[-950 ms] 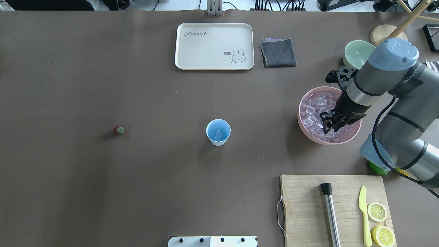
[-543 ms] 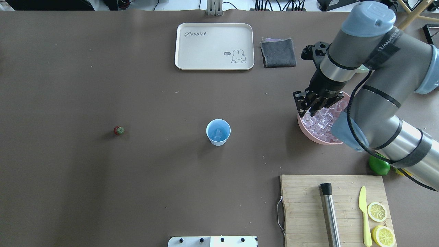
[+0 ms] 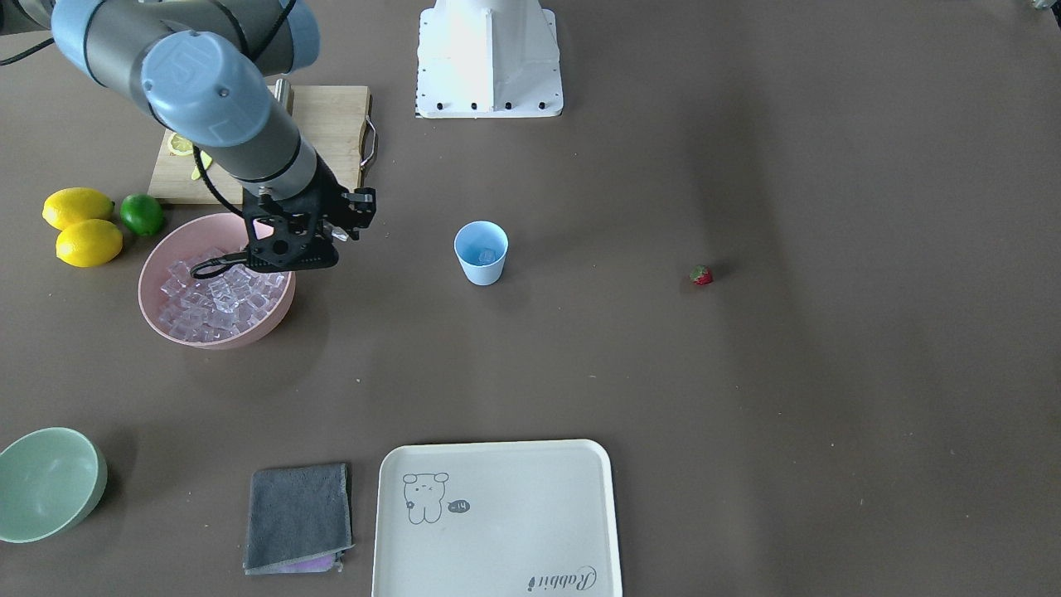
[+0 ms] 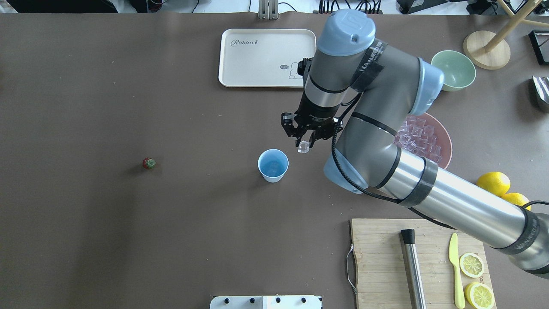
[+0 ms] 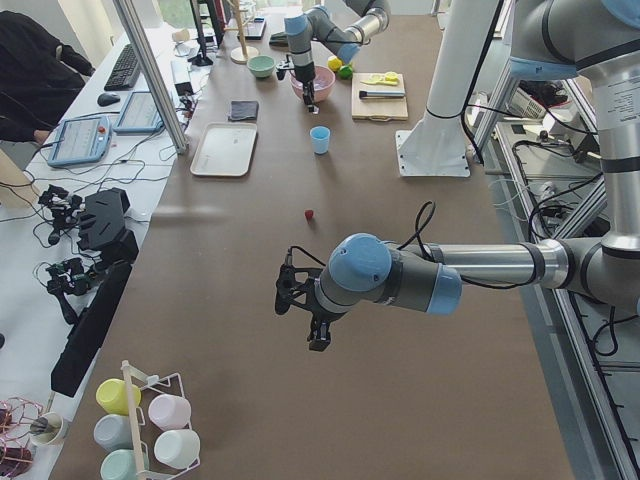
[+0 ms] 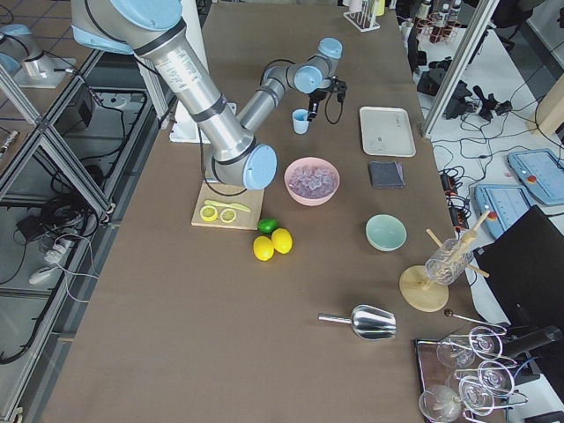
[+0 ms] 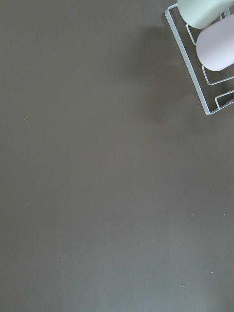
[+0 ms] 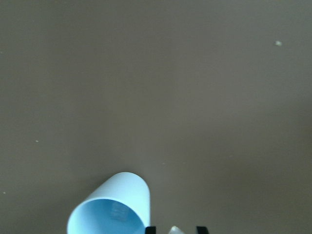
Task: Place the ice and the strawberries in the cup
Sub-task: 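Carry the ice cube with the right gripper and release it into the cup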
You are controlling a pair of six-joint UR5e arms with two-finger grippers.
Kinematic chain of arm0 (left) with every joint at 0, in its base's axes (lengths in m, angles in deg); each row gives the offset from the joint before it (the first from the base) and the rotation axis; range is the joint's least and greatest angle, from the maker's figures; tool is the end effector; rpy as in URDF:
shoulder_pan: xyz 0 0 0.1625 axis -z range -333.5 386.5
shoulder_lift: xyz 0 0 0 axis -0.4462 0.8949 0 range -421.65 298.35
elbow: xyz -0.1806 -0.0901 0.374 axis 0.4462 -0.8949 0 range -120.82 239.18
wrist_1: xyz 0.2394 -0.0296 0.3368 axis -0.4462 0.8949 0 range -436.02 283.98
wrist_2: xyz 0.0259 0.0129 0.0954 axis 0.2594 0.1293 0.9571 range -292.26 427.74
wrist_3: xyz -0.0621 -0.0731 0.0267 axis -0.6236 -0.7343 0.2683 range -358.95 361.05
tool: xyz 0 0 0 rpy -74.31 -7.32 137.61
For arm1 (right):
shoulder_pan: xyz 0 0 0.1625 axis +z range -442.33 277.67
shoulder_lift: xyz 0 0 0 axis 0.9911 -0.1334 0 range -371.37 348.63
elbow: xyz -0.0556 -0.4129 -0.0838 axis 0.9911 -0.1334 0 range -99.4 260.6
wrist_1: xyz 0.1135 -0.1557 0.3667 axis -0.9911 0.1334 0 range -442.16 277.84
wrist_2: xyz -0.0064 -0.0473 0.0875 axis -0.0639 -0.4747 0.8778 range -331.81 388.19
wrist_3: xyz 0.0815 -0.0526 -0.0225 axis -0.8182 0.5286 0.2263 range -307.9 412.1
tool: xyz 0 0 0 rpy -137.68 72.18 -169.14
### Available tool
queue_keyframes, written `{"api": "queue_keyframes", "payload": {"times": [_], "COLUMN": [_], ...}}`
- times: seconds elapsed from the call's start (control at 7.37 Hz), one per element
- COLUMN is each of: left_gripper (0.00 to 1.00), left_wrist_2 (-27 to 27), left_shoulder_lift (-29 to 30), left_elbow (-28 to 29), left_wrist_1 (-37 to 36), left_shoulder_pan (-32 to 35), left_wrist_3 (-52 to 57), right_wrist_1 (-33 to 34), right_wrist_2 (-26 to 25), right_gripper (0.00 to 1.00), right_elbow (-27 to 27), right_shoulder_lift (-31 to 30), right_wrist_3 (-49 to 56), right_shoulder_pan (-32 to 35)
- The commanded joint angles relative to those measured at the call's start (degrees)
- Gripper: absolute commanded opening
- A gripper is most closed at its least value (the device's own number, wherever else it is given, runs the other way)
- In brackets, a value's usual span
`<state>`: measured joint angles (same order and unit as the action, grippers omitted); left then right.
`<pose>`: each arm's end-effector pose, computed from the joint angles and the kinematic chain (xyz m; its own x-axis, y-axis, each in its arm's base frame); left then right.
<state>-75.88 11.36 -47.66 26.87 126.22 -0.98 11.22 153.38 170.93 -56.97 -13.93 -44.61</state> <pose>-0.1163 -0.3639 0.6055 0.6084 0.0406 -0.7926 0.1864 0.9634 0.1925 -0.5109 -0.4910 0.1852 0.6233 0.0624 0.7795 0.0594 0.9901 -0.1268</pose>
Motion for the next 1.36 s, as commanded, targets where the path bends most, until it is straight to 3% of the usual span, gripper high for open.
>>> {"api": "queue_keyframes", "payload": {"times": [0.0,0.41,0.54,0.68,0.95,1.09,1.22], "left_gripper": [0.98,0.98,0.98,0.98,0.98,0.98,0.97], "left_wrist_2": [0.0,0.0,0.0,0.0,-0.09,-1.48,-0.71], "left_shoulder_lift": [-0.15,0.29,0.29,0.29,1.78,2.05,5.27], "left_elbow": [-0.03,-0.03,-0.03,0.06,-0.37,-0.64,-0.29], "left_wrist_1": [0.11,0.03,0.03,-0.15,1.51,9.09,17.96], "left_shoulder_pan": [-0.06,-0.06,-0.06,-0.06,-3.11,-8.44,-13.8], "left_wrist_3": [0.01,-0.08,-0.08,-0.25,-8.2,-17.3,-33.58], "right_wrist_1": [-7.24,-7.25,-7.25,-7.16,-5.94,-3.32,-0.33], "right_wrist_2": [-3.11,-3.2,-3.29,-3.38,-2.5,-1.98,-0.23], "right_gripper": [0.0,0.0,0.41,0.99,1.0,1.0,1.0], "right_elbow": [-4.11,-3.85,-3.59,-3.41,0.61,6.9,13.57], "right_shoulder_lift": [2.44,2.09,1.83,1.83,0.26,-4.02,-8.85], "right_wrist_3": [-6.99,-7.35,-7.35,-7.35,-7.09,-6.04,-2.38], "right_shoulder_pan": [-3.88,-4.41,-4.67,-4.76,-3.63,-1.79,2.14]}}
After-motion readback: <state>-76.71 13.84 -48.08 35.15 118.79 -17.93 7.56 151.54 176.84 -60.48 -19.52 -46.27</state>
